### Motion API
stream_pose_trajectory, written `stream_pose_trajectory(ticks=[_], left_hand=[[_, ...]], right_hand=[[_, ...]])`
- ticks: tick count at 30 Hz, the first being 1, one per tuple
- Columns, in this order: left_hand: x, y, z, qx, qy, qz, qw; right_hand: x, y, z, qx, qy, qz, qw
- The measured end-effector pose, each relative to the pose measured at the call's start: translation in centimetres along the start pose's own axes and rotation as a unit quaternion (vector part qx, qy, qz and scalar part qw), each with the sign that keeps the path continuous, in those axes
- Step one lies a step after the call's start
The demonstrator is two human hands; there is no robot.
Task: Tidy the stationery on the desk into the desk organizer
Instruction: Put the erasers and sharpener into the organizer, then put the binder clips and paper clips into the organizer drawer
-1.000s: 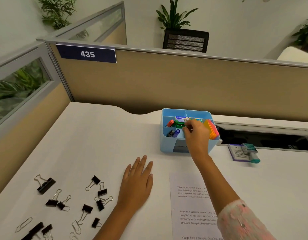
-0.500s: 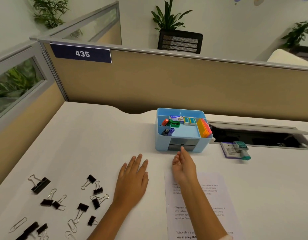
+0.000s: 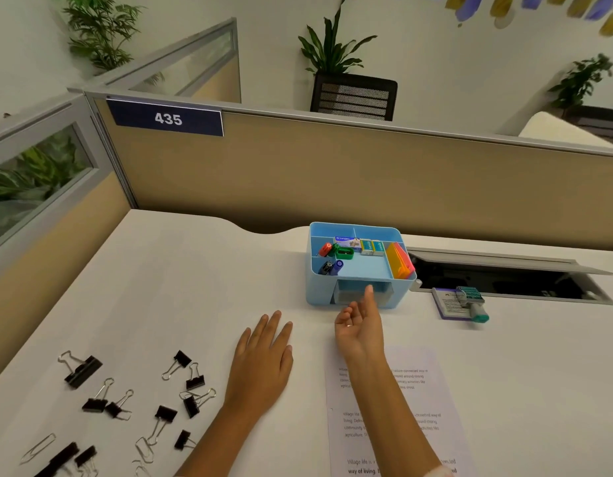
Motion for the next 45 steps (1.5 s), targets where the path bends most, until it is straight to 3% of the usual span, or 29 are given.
stream_pose_trajectory(ticks=[22,27,31,35,37,39,42,45], left_hand=[[0.1,0.3,1.2,-0.034,-0.012,-0.005,0.999],[-0.6,1.5,2.7,-0.058,-0.024,0.048,0.997],[-3.2,5.3,5.8,0.018,0.007,0.09,0.996],[-9.5,8.5,9.9,0.074,0.086,0.045,0.992],[-13.5,9.8,12.2,0.096,0.143,0.021,0.985],[-17.5,10.4,14.3,0.094,0.207,-0.001,0.974],[-21.5,9.9,16.4,0.047,0.256,-0.017,0.965],[-22.0,8.8,16.6,0.012,0.231,-0.015,0.973]], right_hand=[[-0.3,3.0,4.2,0.036,-0.012,0.007,0.999],[0.1,3.2,6.0,0.02,0.0,0.041,0.999],[2.1,4.3,8.1,0.026,0.019,0.136,0.99],[5.8,6.3,10.7,0.001,0.059,0.256,0.965],[7.8,7.1,11.9,-0.035,0.091,0.335,0.937],[9.9,7.6,13.2,-0.088,0.142,0.443,0.881],[13.0,6.6,15.5,-0.212,0.254,0.6,0.728],[16.7,5.2,16.9,-0.317,0.331,0.696,0.552]])
Point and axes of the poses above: each hand's wrist, its own z-axis away from the middle knuckle, its own y-axis out of the back of the hand, x = y × z, the point moved 7 cm from there along -z, towards the middle knuckle, and after that the axes turned 4 degrees about -z, right-handed, at the moved point
